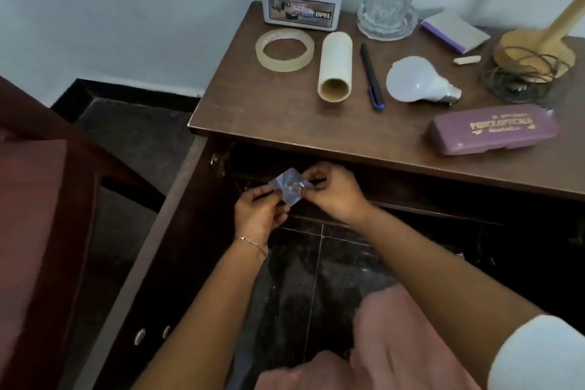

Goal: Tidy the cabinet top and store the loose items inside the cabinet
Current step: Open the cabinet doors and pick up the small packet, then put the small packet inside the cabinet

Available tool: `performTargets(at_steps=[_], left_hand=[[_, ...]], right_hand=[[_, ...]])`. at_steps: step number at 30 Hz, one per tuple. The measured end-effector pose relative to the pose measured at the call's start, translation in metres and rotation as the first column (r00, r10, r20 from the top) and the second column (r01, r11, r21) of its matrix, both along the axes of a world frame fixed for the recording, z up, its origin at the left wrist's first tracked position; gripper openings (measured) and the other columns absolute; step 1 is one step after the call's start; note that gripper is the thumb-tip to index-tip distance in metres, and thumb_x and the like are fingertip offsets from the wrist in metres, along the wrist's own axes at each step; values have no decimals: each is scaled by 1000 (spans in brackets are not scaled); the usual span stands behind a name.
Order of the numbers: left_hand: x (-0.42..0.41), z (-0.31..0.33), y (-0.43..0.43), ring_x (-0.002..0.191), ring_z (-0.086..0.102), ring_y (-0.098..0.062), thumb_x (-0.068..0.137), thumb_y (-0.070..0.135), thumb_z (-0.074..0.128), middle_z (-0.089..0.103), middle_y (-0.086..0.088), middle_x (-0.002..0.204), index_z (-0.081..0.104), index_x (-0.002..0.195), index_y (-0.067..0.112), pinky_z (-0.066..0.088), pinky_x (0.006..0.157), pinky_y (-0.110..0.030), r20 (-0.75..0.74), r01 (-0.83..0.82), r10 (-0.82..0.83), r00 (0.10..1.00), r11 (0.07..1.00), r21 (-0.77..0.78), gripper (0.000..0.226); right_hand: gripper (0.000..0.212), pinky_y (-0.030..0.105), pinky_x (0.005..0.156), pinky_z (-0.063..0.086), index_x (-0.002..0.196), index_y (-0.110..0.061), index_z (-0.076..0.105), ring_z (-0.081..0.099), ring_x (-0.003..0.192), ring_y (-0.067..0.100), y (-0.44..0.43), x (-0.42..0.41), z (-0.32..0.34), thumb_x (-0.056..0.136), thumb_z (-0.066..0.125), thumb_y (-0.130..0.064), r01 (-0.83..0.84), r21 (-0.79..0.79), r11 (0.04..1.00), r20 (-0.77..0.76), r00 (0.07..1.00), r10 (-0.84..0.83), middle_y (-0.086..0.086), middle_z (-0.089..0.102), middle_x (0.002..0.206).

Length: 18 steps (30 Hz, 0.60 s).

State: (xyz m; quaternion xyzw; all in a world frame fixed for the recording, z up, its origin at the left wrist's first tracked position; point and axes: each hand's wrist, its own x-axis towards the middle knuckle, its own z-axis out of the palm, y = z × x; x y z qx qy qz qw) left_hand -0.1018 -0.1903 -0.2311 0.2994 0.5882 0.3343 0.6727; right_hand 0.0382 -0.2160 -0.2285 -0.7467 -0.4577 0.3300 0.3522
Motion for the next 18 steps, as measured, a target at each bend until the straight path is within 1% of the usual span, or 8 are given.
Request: performTargets(at_steps=[2, 6, 9, 11, 13, 15, 17, 18], left_hand=[[0, -11, 13, 49, 62, -7, 84, 7, 66, 68, -8, 77, 57, 101, 12, 50, 45, -17, 43, -15, 14, 999, 1000, 22, 19], [-1, -22, 34, 44, 60, -6, 85, 4, 64, 64, -8, 75, 52, 100, 10, 51, 45, -16, 116, -46, 39, 992, 997, 57, 20], [-1, -26, 42, 44, 60, -6, 87, 3, 61, 63, -8, 75, 54, 104, 8, 51, 45, -16, 155, -46, 32, 987, 995, 87, 18], [0, -28, 46, 50, 60, -8, 89, 2, 57, 63, -6, 77, 57, 111, 4, 52, 48, -16, 179, -45, 25, 984, 993, 108, 21], [3, -29, 49, 61, 60, -10, 92, 2, 54, 63, -4, 81, 57, 117, 3, 52, 55, -17, 208, -45, 16, 978, 990, 135, 26], [5, -32, 48, 72, 59, -13, 92, 2, 52, 64, -7, 93, 54, 124, 4, 50, 65, -20, 224, -28, -8, 975, 987, 160, 31], [5, -34, 45, 88, 61, -17, 93, 1, 52, 61, -13, 117, 50, 130, 7, 49, 72, -22, 210, 15, -55, 976, 982, 186, 37], [5, -36, 44, 97, 60, -20, 93, 1, 51, 57, -13, 127, 47, 133, 8, 49, 75, -24, 197, 43, -82, 977, 979, 198, 40]], right_hand=[[15, 30, 81, 55, 84, -21, 69, 67, 88, 13, 16, 3, -9, 72, 80, -19, 17, 17, 1000, 45, 999, -18, -4, 71, 90], [12, 26, 84, 51, 85, -19, 74, 66, 91, 13, 42, 1, -8, 74, 78, -20, -31, -17, 999, 201, 979, 34, -3, 73, 95], [10, 21, 85, 44, 88, -19, 74, 64, 98, 13, 56, -2, -8, 78, 74, -19, -3, -19, 1000, 271, 963, 8, -3, 72, 101], [12, 18, 84, 40, 94, -20, 73, 62, 104, 14, 65, -4, -11, 83, 69, -22, 30, -7, 1000, 332, 943, -26, -2, 71, 108], [18, 20, 87, 40, 102, -19, 71, 61, 110, 18, 75, -6, -15, 88, 62, -26, 63, -10, 998, 402, 914, -54, 0, 69, 115], [22, 21, 86, 40, 106, -18, 69, 60, 113, 20, 82, -8, -19, 90, 57, -27, 92, -15, 996, 432, 899, -77, 4, 68, 118], [18, 17, 79, 38, 101, -19, 70, 62, 109, 18, 88, -11, -23, 89, 58, -23, 127, 3, 992, 399, 910, -118, 3, 69, 114], [15, 15, 76, 37, 97, -21, 71, 63, 107, 18, 90, -12, -25, 87, 59, -21, 155, 17, 988, 368, 918, -150, 2, 70, 111]])
